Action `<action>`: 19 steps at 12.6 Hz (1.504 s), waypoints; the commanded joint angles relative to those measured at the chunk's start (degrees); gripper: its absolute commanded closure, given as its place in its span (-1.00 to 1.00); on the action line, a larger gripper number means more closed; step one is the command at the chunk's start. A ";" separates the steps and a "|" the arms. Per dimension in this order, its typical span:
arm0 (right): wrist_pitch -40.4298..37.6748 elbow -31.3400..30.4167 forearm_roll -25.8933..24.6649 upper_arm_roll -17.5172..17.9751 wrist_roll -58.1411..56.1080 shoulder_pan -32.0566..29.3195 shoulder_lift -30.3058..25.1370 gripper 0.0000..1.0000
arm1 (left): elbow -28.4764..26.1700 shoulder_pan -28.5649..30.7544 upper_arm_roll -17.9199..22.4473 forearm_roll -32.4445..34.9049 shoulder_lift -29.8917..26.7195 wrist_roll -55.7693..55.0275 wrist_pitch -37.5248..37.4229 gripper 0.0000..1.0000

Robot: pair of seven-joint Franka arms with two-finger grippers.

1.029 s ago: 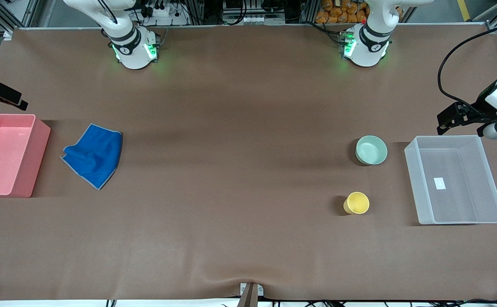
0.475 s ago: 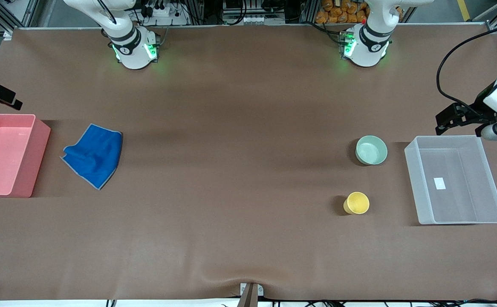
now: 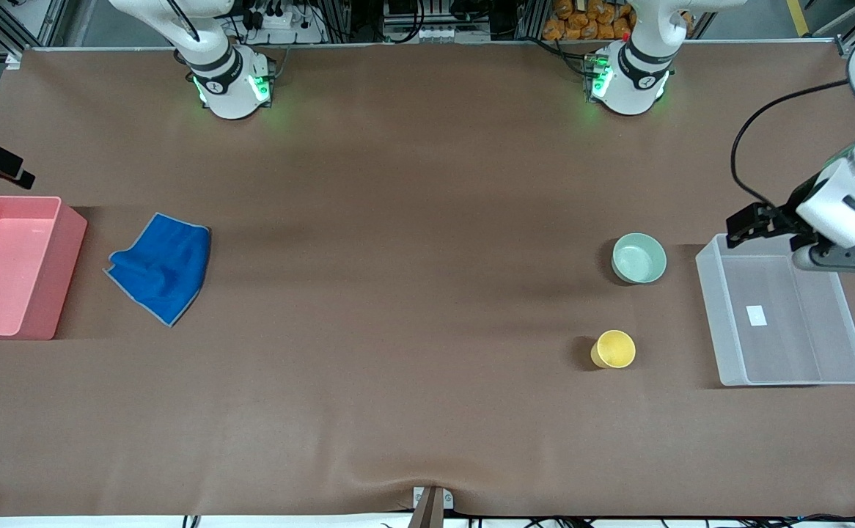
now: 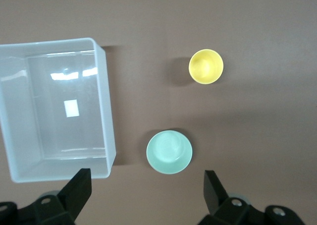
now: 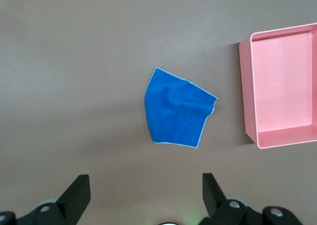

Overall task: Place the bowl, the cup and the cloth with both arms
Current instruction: 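Reach the left gripper down to the yellow cup and grasp it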

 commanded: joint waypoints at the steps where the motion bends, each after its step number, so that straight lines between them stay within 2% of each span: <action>1: -0.22 0.54 -0.27 0.46 0.81 -0.76 -0.29 -1.00 | 1.03 -0.73 0.22 -1.78 3.39 -1.41 1.94 -1.00; 5: -0.14 0.63 -0.35 0.46 0.90 -1.11 -0.29 -1.00 | 0.86 -2.22 -0.14 -1.78 9.54 -1.67 7.03 -1.00; 7: -0.14 0.63 -0.27 0.55 0.90 -1.11 -0.29 -1.00 | 0.95 -2.83 -0.22 -1.86 13.93 -1.76 11.93 -1.00; 10: -0.22 0.63 -0.26 0.55 0.90 -1.11 -0.29 -1.00 | 1.21 -3.10 -0.14 -1.07 19.39 -6.24 17.06 -1.00; 12: -0.14 0.63 -0.35 0.55 0.90 -1.20 -0.29 -1.00 | 3.49 -3.19 -0.22 -1.51 22.90 -7.47 20.21 -1.00; 17: -0.40 0.54 0.00 0.55 0.37 -1.11 -0.12 -1.00 | 5.16 -3.71 -0.22 -1.07 28.00 -12.30 23.90 -1.00; 19: -0.49 0.54 0.08 0.72 0.54 -0.32 1.80 -1.00 | 5.16 -3.89 -0.31 -1.16 28.97 -12.22 24.35 -1.00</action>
